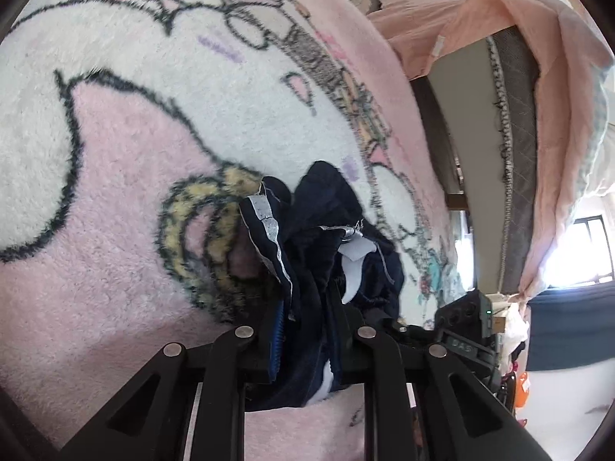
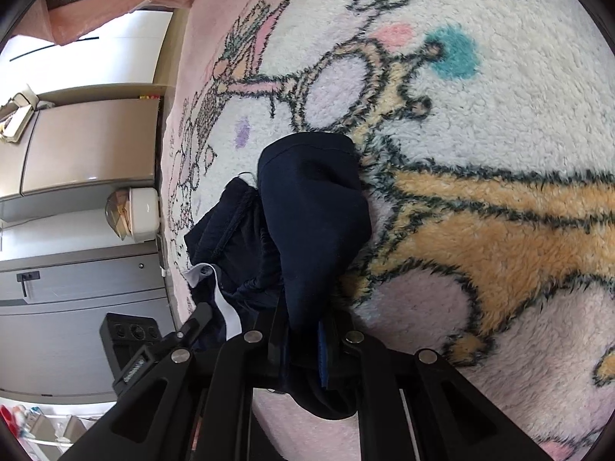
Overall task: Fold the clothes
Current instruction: 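Lift the folded navy pants off the rug with both grippers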
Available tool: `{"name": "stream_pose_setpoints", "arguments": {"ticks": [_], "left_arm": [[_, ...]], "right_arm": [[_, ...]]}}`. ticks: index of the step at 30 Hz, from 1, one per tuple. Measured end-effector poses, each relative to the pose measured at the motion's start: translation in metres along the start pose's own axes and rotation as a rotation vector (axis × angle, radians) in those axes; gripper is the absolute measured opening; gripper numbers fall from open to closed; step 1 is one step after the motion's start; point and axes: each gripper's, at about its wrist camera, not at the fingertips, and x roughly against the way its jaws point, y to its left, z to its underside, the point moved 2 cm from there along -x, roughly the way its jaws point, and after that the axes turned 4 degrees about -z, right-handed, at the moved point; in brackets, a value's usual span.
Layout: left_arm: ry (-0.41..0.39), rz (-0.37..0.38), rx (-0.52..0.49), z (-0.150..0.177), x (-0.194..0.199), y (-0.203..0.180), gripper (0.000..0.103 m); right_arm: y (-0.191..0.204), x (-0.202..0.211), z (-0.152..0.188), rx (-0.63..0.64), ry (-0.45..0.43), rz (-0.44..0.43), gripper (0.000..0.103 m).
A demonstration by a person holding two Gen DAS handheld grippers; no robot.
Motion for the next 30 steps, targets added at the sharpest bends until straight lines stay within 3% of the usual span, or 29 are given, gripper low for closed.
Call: {"name": "stream_pose_setpoints", "arguments": {"ticks": [30], "left_arm": [[0.002, 0.067, -0.110, -0.003, 0.014, -0.056, 0.015]], "right_arm": [[0.061, 0.049, 0.008, 0.204, -0.109, 0.065, 0.008]]}}
